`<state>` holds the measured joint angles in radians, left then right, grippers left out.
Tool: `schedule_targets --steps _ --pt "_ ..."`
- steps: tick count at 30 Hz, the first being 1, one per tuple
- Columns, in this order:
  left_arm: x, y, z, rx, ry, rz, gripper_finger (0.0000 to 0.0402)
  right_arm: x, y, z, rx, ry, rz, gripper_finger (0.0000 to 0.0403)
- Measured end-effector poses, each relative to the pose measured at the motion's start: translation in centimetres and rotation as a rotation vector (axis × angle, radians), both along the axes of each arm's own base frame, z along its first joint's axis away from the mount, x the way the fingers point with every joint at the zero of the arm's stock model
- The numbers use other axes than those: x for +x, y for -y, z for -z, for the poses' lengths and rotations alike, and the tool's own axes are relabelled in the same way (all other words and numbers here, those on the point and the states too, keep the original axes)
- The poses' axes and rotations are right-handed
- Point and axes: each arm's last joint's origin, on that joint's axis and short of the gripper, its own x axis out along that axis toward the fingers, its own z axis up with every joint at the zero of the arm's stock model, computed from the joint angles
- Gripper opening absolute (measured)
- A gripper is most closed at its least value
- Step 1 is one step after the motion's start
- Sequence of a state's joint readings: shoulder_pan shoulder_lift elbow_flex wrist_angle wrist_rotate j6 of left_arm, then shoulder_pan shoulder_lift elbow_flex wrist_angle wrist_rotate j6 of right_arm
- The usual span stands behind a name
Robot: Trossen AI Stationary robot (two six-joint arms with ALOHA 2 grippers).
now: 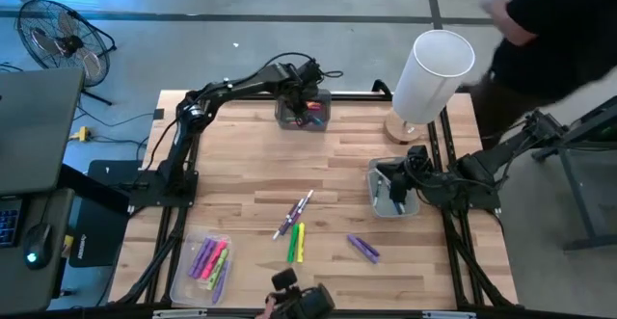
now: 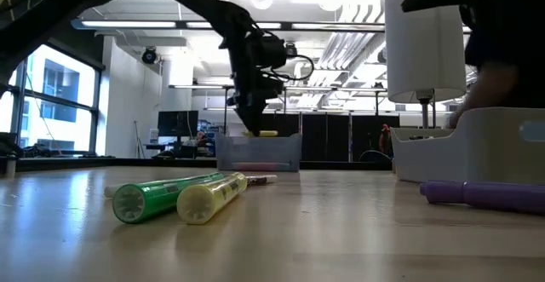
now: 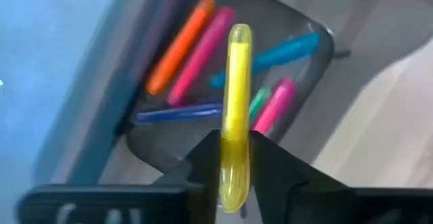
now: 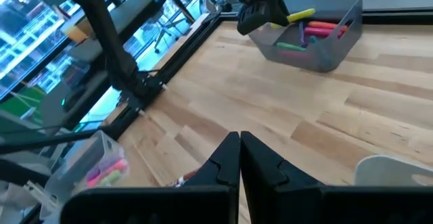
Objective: Pick & Place Markers
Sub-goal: Put the yellow pen into the black bin, then put the dark red marker pen into the gray bin
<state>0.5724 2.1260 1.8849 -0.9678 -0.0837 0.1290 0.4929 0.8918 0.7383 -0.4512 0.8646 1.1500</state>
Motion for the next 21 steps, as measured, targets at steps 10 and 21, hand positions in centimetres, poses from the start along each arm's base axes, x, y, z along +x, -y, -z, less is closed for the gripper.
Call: schedule_targets --steps 10,21 --pt "-0.1 -0.4 -0.5 0.035 0.019 0.03 0.0151 0.2 0.5 0.0 0.0 0.003 0.03 0.0" --pt "0.9 8.0 -4.3 -0.08 0.029 0.109 0.0024 0.3 0.2 0.1 0.006 -0.055 -0.091 0.0"
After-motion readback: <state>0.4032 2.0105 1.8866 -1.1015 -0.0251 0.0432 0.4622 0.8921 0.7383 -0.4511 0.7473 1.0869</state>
